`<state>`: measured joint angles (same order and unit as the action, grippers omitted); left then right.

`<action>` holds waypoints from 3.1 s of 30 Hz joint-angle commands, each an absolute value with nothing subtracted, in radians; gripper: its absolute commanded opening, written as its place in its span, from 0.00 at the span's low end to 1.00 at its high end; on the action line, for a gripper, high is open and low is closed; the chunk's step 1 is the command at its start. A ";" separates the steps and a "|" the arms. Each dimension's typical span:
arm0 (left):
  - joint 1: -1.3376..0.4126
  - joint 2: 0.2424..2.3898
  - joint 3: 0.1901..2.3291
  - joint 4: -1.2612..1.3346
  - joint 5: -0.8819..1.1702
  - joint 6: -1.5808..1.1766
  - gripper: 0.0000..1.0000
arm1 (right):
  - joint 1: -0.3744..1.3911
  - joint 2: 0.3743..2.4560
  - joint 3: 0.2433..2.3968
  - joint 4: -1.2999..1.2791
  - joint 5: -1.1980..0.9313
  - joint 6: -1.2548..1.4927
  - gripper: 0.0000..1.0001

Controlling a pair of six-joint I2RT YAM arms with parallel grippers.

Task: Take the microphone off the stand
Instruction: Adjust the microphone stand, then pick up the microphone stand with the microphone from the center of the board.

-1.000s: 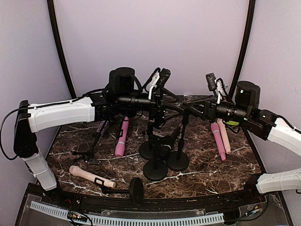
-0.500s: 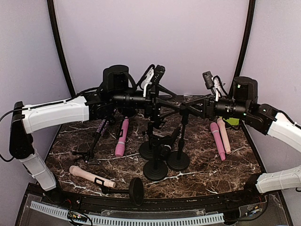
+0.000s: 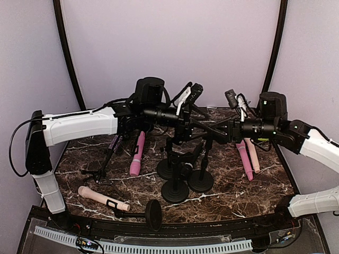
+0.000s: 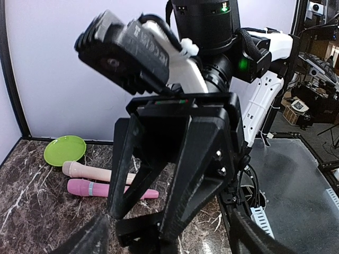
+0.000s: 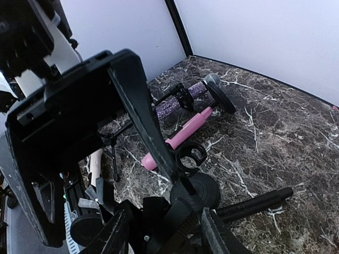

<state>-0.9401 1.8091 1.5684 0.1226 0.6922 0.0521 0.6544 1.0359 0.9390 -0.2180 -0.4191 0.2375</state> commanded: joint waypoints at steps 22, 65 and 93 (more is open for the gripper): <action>-0.936 1.672 1.430 0.211 0.575 0.022 0.68 | 0.653 1.013 0.744 -0.113 -0.330 0.317 0.69; -0.405 1.420 0.998 -0.327 0.020 -0.092 0.81 | 0.632 0.911 0.743 -0.018 -0.042 0.367 0.99; -0.405 1.571 1.053 -0.326 -0.042 0.008 0.12 | 0.623 0.899 0.714 0.086 0.107 0.384 0.98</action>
<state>-0.4088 1.5692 1.0325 -0.3267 -0.0391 -0.0006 0.6285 0.8806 0.7044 -0.0116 0.0265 0.3721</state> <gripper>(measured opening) 0.155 0.986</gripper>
